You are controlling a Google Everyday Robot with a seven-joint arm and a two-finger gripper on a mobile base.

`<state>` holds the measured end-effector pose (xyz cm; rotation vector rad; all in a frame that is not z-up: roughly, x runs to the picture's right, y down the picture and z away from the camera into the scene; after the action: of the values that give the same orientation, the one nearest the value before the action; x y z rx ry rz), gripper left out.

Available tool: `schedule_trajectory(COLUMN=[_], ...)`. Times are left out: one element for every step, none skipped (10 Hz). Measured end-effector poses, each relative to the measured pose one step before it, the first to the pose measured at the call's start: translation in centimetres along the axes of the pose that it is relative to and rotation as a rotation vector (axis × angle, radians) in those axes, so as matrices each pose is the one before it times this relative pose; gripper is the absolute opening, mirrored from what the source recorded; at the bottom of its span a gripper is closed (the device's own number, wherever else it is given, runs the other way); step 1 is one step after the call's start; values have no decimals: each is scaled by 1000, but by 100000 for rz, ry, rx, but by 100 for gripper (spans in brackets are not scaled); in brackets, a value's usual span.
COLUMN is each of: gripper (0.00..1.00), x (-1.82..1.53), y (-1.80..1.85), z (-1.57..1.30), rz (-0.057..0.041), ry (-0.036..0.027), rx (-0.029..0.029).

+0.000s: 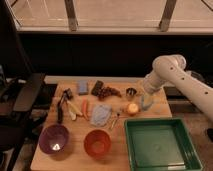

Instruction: Place brush in red bowl

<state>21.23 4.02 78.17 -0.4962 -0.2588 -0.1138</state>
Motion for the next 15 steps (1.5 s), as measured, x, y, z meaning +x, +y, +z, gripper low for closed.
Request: schedule_trajectory(gripper=[70, 70, 70, 70, 70, 70, 70, 70, 70, 70, 70, 70, 70, 70, 70], x=[82, 276, -323, -1028, -1005, -1278, -2049, -2605, -2450, -2297, -835, 147, 83, -179, 16], y=[-105, -205, -730, -1883, -1035, -910, -1078, -1331, -1140, -858, -318, 119, 70, -182, 15], z=[-13, -176, -47, -165, 74, 32, 55, 134, 181, 96, 77, -81, -32, 83, -10], rz=[-82, -1305, -4025, -9437, -5804, -5621, -6980, -7448, -6579, -6243, -2306, 298, 148, -368, 34], ry=[-109, 458, -180, -746, -570, -579, -744, -1188, -1594, -1592, -545, 169, 103, -173, 15], rx=[133, -601, -314, 123, -327, 147, 349, 763, 775, 744, 210, 64, 11, -32, 13])
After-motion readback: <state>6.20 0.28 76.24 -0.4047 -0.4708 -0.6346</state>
